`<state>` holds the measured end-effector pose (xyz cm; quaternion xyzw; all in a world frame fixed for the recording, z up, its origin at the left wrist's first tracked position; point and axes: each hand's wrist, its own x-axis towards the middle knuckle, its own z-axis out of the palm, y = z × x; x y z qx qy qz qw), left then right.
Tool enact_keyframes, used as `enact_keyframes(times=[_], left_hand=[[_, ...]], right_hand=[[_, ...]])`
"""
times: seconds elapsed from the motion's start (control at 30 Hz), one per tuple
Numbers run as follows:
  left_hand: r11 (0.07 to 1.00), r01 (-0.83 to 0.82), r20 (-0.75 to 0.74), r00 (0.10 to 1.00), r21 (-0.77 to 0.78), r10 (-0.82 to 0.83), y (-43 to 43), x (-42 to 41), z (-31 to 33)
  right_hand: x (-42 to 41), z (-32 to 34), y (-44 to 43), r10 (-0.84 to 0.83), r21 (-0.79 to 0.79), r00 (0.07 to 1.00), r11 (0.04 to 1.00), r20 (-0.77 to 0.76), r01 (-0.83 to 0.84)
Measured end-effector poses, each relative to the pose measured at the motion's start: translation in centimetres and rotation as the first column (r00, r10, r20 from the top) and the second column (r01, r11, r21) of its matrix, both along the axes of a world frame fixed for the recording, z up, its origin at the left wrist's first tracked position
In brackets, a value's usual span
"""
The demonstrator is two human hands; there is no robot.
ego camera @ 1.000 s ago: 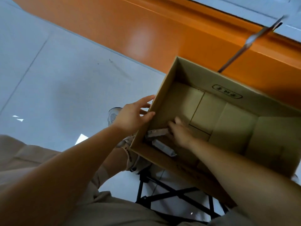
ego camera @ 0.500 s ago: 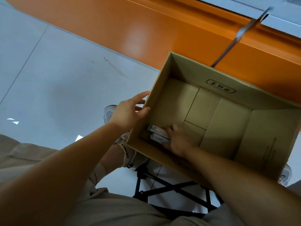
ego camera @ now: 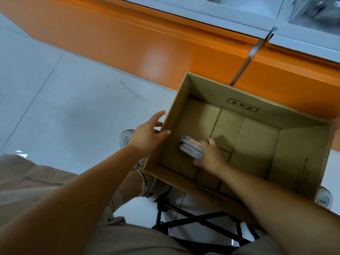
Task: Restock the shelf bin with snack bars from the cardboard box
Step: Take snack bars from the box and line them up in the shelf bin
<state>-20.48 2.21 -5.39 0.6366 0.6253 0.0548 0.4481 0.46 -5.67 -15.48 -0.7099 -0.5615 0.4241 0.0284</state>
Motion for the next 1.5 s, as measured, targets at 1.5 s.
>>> enact_keyframes(times=[1.5], left_hand=[[0.900,0.367,0.536,0.723,0.234,-0.435,5.4,20.5,26.4]], right_hand=[[17.7,37.9,2.8,-0.264,0.267,0.577,0.690,-0.773,0.673]])
